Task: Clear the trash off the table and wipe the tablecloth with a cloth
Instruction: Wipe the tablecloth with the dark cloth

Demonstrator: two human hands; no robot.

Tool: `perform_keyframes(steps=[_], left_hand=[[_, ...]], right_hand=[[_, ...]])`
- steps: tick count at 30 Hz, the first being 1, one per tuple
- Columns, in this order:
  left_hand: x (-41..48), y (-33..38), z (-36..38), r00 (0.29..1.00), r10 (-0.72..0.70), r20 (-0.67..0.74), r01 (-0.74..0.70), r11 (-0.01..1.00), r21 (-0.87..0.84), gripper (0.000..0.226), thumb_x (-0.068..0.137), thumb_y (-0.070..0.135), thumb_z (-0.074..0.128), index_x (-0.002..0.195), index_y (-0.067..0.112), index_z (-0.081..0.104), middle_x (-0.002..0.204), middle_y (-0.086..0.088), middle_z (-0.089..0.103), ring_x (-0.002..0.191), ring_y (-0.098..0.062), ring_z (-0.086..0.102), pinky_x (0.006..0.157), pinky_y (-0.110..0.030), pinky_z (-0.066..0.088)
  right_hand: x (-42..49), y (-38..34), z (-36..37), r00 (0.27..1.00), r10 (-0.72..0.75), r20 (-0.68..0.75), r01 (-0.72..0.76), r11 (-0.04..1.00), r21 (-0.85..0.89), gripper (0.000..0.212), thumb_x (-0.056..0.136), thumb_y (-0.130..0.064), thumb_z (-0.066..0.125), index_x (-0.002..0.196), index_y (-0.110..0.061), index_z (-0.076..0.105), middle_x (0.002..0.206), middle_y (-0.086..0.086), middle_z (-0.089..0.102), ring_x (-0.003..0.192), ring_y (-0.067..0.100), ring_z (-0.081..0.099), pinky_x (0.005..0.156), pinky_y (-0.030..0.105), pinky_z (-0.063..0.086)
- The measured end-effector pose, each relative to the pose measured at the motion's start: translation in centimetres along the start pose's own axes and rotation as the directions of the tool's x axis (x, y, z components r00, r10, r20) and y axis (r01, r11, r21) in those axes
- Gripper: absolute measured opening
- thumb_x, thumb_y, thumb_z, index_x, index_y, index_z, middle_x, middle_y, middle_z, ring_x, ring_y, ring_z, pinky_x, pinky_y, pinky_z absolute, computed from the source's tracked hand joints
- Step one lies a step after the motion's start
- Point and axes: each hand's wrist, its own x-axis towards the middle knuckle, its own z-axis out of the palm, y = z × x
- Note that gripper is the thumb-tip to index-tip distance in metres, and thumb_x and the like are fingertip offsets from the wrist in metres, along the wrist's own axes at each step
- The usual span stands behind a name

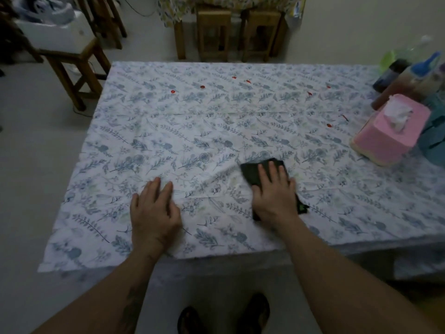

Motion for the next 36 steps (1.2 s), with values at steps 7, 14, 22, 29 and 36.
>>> perform_keyframes(steps=[7, 14, 22, 29, 36], left_hand=[[0.1, -0.1, 0.1, 1.0, -0.003, -0.015, 0.003, 1.0, 0.005, 0.06, 0.083, 0.036, 0.04, 0.135, 0.015, 0.061, 0.15, -0.014, 0.049, 0.139, -0.032, 0.043, 0.115, -0.055, 0.024], [0.0, 0.1, -0.1, 0.999, -0.011, 0.033, 0.01, 0.999, 0.038, 0.061, 0.086, 0.038, 0.039, 0.141, 0.017, 0.055, 0.154, -0.012, 0.044, 0.143, -0.029, 0.038, 0.117, -0.052, 0.02], [0.0, -0.1, 0.0, 1.0, 0.005, 0.019, -0.005, 1.0, 0.024, 0.06, 0.085, 0.035, 0.043, 0.142, 0.018, 0.054, 0.153, -0.011, 0.044, 0.143, -0.028, 0.036, 0.117, -0.053, 0.021], [0.1, -0.6, -0.1, 1.0, 0.006, 0.028, -0.006, 1.0, 0.024, 0.057, 0.085, 0.033, 0.046, 0.139, 0.019, 0.057, 0.151, -0.009, 0.047, 0.141, -0.026, 0.039, 0.115, -0.051, 0.024], [1.8, -7.2, -4.1, 0.999, -0.049, 0.015, 0.049, 0.999, -0.006, 0.052, 0.079, 0.029, 0.046, 0.123, 0.013, 0.068, 0.135, -0.01, 0.06, 0.123, -0.032, 0.054, 0.101, -0.051, 0.041]], right_hand=[[-4.1, 7.2, -1.3, 0.973, 0.219, -0.078, -0.215, 0.975, 0.061, 0.069, 0.09, -0.041, 0.026, 0.156, -0.021, 0.024, 0.165, 0.009, 0.017, 0.15, 0.031, 0.011, 0.121, 0.054, 0.006], [-7.8, -2.7, 1.5, 0.985, -0.165, 0.046, 0.163, 0.986, 0.041, 0.073, 0.087, -0.046, 0.023, 0.157, -0.028, 0.013, 0.164, -0.001, -0.002, 0.152, 0.028, -0.006, 0.121, 0.052, -0.004], [-2.8, -4.4, 1.4, 0.967, -0.256, 0.016, 0.256, 0.967, 0.006, 0.062, 0.098, -0.045, 0.02, 0.157, -0.027, 0.013, 0.165, 0.002, 0.0, 0.153, 0.026, -0.006, 0.121, 0.055, -0.005], [-2.1, 9.3, -1.4, 0.982, 0.183, -0.049, -0.185, 0.982, -0.04, 0.068, 0.093, -0.044, 0.018, 0.156, -0.019, 0.022, 0.165, 0.011, 0.016, 0.151, 0.031, 0.011, 0.119, 0.062, 0.008], [-5.3, 4.1, -0.3, 0.994, 0.101, -0.037, -0.101, 0.995, 0.019, 0.075, 0.087, -0.046, 0.021, 0.154, -0.013, 0.03, 0.16, 0.017, 0.027, 0.146, 0.038, 0.022, 0.116, 0.062, 0.018]])
